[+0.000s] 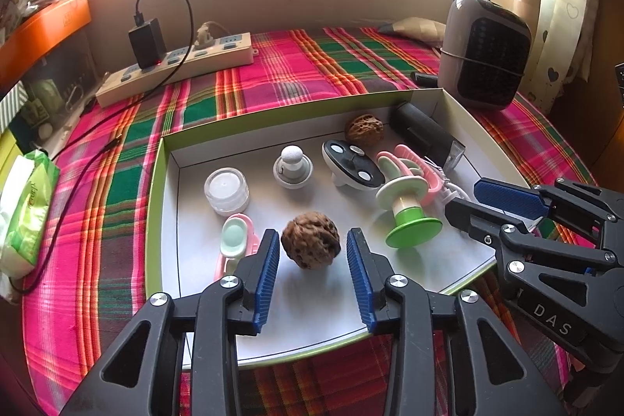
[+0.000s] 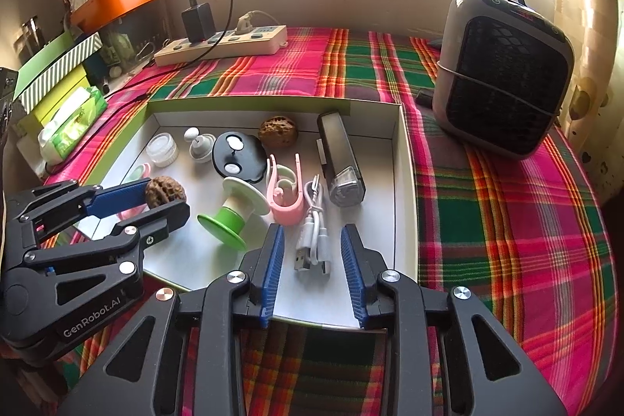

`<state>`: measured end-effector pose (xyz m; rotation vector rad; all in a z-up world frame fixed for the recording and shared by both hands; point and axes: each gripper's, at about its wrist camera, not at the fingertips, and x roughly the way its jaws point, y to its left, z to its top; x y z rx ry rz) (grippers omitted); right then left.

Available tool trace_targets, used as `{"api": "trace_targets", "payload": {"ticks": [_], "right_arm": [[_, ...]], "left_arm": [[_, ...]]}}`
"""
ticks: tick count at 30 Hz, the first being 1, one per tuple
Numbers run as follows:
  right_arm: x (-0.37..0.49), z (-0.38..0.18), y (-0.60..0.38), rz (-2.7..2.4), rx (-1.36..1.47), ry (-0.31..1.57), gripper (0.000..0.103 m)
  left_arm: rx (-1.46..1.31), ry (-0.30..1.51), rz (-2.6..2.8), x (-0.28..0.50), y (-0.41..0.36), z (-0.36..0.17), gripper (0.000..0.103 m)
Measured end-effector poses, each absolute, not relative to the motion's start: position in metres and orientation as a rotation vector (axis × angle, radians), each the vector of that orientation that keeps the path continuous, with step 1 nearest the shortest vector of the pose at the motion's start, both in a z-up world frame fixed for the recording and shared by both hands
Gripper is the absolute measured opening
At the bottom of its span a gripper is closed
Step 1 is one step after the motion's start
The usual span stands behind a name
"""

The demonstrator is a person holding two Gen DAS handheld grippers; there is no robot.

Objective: Organize objects

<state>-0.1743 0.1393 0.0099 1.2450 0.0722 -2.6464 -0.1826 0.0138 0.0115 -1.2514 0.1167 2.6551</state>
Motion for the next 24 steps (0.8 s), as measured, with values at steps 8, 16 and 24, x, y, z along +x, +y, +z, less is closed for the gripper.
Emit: {"api": "trace_targets", "payload": {"ticks": [8, 16, 24], "right_arm": [[-0.165, 0.017, 0.139, -2.656, 1.228, 0.045, 0.032], [-0.147, 0.026, 0.136, -2.669, 1.191, 0.035, 0.045], [-0.122, 0.032, 0.130, -2.676, 1.157, 0.030, 0.046]], "left_arm": [[-1.245, 0.112, 2.684, -0.174, 0.014, 0.019, 0.038], [-1.232, 0.079, 2.757, -0.153, 0.006, 0.032, 0.038], [-1.217, 0.098, 2.814, -0.126, 0.004, 0.038, 0.038]]}}
